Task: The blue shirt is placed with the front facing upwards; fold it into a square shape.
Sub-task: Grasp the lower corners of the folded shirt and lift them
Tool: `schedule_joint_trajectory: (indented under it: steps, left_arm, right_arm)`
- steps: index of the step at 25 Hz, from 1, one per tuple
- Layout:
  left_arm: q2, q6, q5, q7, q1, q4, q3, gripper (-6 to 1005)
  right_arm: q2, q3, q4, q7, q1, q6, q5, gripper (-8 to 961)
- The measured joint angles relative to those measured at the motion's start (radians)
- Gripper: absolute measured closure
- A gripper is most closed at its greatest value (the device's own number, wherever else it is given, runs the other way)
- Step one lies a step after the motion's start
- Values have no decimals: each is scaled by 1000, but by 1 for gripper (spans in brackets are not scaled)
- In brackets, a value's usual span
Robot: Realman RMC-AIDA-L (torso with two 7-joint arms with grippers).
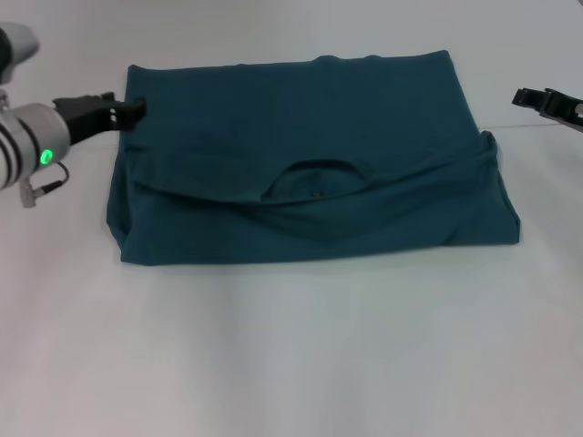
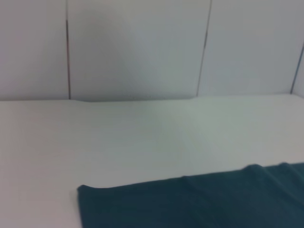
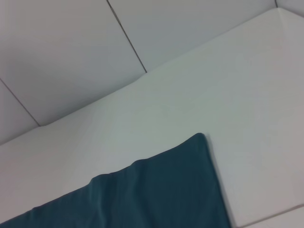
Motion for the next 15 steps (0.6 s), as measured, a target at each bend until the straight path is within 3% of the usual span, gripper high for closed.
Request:
schedule_joint_trajectory:
  steps: [2, 4, 5, 11, 13, 15]
  left_arm:
    - [2, 42, 5, -53, 23, -34, 11, 723]
    - [4, 112, 13, -134, 61, -72, 42, 525]
    - [7, 158, 22, -203, 91, -102, 74, 513]
    - [35, 292, 124, -607, 219, -215, 290, 438]
    - [25, 310, 145, -647, 250, -256, 311, 414]
    - [1, 321, 171, -658, 283, -307, 318, 389]
  right_arm:
    - [-3, -1, -26, 0, -23, -50, 0, 607]
    - [-5, -1, -69, 4, -61, -139, -1, 445]
    - [-5, -1, -94, 10, -84, -194, -1, 364]
    - [-3, 5, -185, 57, -187, -405, 1, 278]
    - [0, 5, -199, 65, -205, -423, 1, 278]
    - [1, 5, -200, 67, -213, -428, 1, 279]
